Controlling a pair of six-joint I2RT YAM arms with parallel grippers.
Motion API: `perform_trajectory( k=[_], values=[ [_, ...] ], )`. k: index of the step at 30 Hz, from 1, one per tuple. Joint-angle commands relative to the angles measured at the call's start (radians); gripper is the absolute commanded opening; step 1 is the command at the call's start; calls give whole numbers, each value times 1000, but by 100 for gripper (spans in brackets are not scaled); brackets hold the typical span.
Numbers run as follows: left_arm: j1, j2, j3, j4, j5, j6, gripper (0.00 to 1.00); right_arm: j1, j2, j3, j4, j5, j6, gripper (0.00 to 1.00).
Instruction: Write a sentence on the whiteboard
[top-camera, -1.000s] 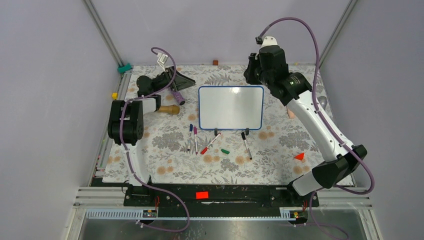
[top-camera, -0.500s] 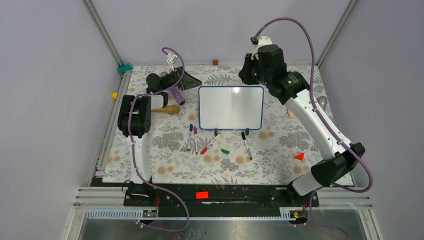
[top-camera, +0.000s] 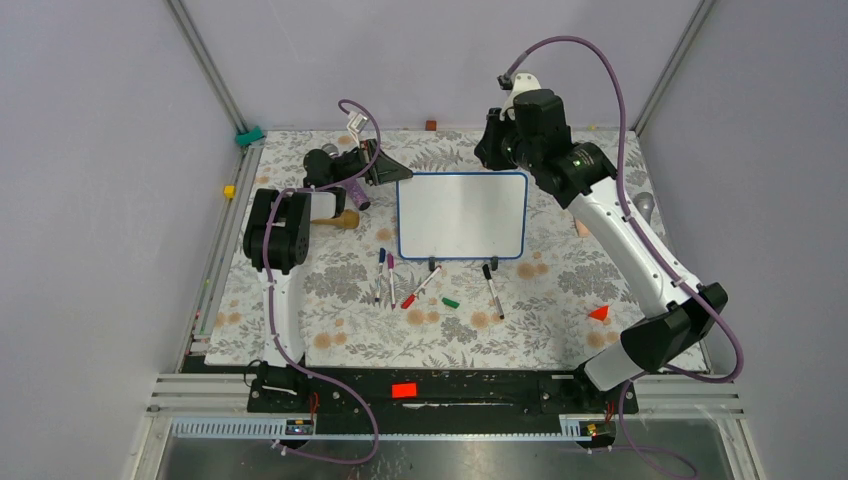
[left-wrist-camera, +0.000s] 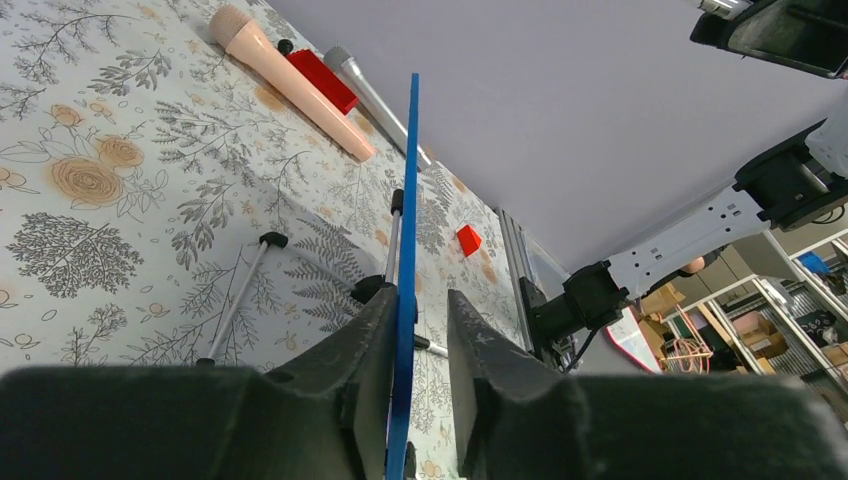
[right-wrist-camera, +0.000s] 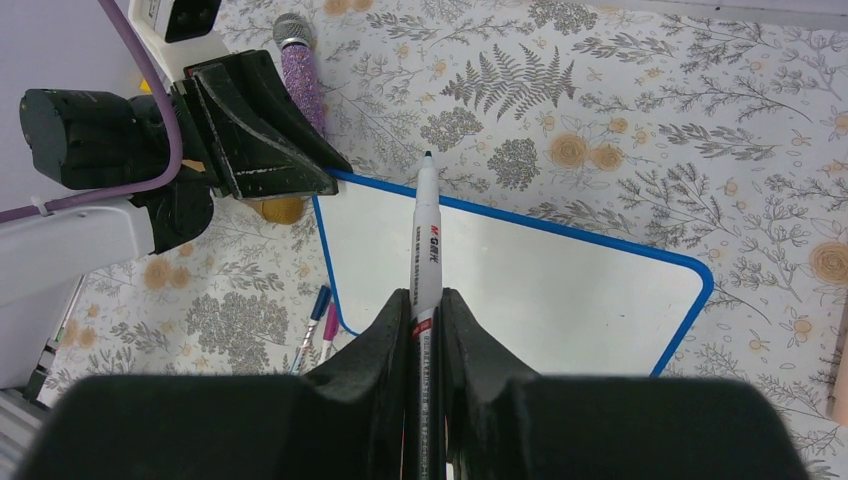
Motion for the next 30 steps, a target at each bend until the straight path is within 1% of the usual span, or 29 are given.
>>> perform_trajectory(
  k=[1,3,9,11,17,23,30],
  values=[
    [1,6,22,64,39,21,22,3,11,26,48,-22,-10,0],
    [2,5,16,64,38,24,13,3,15,28,48,-24,-8,0],
    [1,5,7,65,53,31,0,2,37,32,52,-48,3,0],
    [1,12,14,64,74,28,0,5,48,37,50,-51,9,0],
    [2,15,15,66,91,13,0,87,82,67,30,112,-57,0],
    [2,12,8,65,101,-4,0,149,93,58,20,162,-84,0],
    [-7,-6,-18,65,81,-24,0,183,88,57,11,172,-48,0]
  ],
)
